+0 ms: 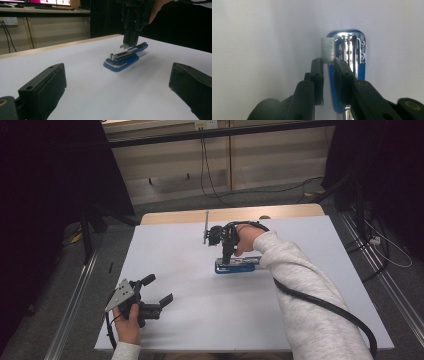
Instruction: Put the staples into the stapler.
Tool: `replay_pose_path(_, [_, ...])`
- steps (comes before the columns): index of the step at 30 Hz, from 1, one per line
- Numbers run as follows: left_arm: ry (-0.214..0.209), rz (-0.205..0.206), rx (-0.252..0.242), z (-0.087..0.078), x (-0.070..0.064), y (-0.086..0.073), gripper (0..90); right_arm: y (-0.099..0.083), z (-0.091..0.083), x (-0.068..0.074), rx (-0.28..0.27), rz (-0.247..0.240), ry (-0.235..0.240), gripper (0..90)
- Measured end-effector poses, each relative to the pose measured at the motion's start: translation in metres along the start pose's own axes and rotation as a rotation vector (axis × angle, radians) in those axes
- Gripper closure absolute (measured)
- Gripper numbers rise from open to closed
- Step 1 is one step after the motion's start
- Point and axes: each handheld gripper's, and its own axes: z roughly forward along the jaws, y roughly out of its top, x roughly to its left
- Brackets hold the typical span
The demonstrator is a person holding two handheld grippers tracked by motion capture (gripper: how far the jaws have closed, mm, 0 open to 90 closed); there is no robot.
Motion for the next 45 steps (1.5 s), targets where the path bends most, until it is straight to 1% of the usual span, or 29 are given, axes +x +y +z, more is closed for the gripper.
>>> replay_pose_path(1, [0.000,0.000,0.000,0.000,0.000,0.000,1.2,0.000,0.000,0.000,0.000,0.000,0.000,78.8])
replay_pose_path(2, [0.004,0.029,0.004,0.000,0.002,0.000,1.2,0.000,0.000,0.000,-0.004,0.000,0.001,78.8])
replay_pose_path(3, [0.001,0.005,0.004,0.000,0.000,0.000,1.2,-0.001,-0.001,0.000,-0.004,0.001,0.000,78.8])
replay_pose_path(5, [-0.005,0.009,0.012,0.000,0.000,0.000,1.2,-0.001,-0.001,0.000,-0.004,0.001,-0.002,78.8])
replay_pose_path(6, [-0.003,0.001,0.008,0.000,-0.001,0.000,1.2,-0.001,-0.002,-0.001,-0.006,0.002,-0.004,78.8])
replay_pose_path(8, [-0.003,0.002,0.011,0.000,-0.001,0.000,1.2,-0.001,-0.002,-0.001,-0.008,-0.002,-0.006,78.8])
replay_pose_path(10, [-0.005,0.005,0.009,0.000,0.000,0.000,1.2,-0.001,-0.001,-0.002,-0.013,0.004,-0.004,78.8])
replay_pose_path(11, [-0.005,0.023,0.012,0.000,0.001,0.001,1.2,-0.001,-0.001,-0.002,-0.011,0.006,-0.004,78.7])
replay_pose_path(13, [0.001,0.030,0.008,0.000,0.001,0.001,1.2,-0.001,-0.001,-0.002,-0.010,0.008,-0.002,78.7])
replay_pose_path(14, [-0.008,0.021,0.008,0.001,0.001,0.001,1.2,-0.001,0.000,-0.003,-0.006,0.006,-0.005,78.7])
replay_pose_path(15, [0.001,0.026,0.011,0.001,0.000,0.001,1.2,-0.001,0.000,-0.004,-0.003,0.005,-0.007,78.8])
replay_pose_path(16, [0.003,0.044,0.008,0.001,0.001,0.001,1.2,-0.001,0.000,-0.005,-0.003,0.010,-0.011,78.7])
replay_pose_path(17, [-0.014,0.018,0.014,0.002,0.000,0.000,1.2,-0.001,0.001,-0.006,-0.009,0.012,-0.004,78.8])
replay_pose_path(18, [-0.014,0.018,0.014,0.002,0.000,0.000,1.2,-0.001,0.002,-0.006,-0.006,0.011,-0.005,78.8])
replay_pose_path(19, [0.000,0.037,0.015,0.001,0.001,0.001,1.2,0.000,0.002,-0.007,-0.002,0.011,-0.008,78.8])
replay_pose_path(20, [-0.007,0.048,0.018,0.001,0.001,0.001,1.2,0.000,0.002,-0.008,-0.004,0.010,-0.007,78.7])
replay_pose_path(21, [-0.018,0.020,0.014,0.001,-0.001,0.001,1.2,0.001,0.002,-0.008,-0.002,0.009,-0.010,78.8])
replay_pose_path(22, [-0.011,0.043,0.011,0.001,0.001,0.001,1.2,0.002,0.002,-0.009,-0.004,0.013,-0.014,78.7])
replay_pose_path(23, [-0.013,0.038,0.012,0.001,0.000,0.001,1.2,0.002,0.002,-0.010,-0.004,0.013,-0.011,78.7])
replay_pose_path(24, [-0.009,0.043,0.012,0.000,0.000,0.001,1.2,0.002,0.002,-0.010,-0.004,0.013,-0.011,78.7])
replay_pose_path(31, [-0.011,0.038,0.010,0.001,0.000,0.001,1.2,0.006,0.002,-0.015,-0.010,0.016,-0.013,78.7])
replay_pose_path(32, [-0.019,0.032,0.010,0.002,-0.001,0.001,1.2,0.006,0.002,-0.015,-0.009,0.014,-0.013,78.8])
replay_pose_path(34, [-0.020,0.031,0.010,0.002,-0.001,0.001,1.2,0.006,0.002,-0.016,-0.010,0.016,-0.014,78.8])
replay_pose_path(36, [-0.024,0.018,0.018,0.002,-0.002,0.000,1.2,0.007,0.003,-0.017,-0.007,0.015,-0.018,78.8])
replay_pose_path(38, [-0.019,0.028,0.012,0.002,-0.001,0.001,1.2,0.006,0.003,-0.018,-0.007,0.019,-0.018,78.7])
replay_pose_path(43, [-0.022,0.024,0.012,0.002,-0.002,0.000,1.2,0.006,0.003,-0.020,-0.012,0.021,-0.024,78.7])
replay_pose_path(45, [-0.025,0.024,0.015,0.002,-0.002,0.000,1.2,0.006,0.002,-0.022,-0.012,0.015,-0.035,78.8])
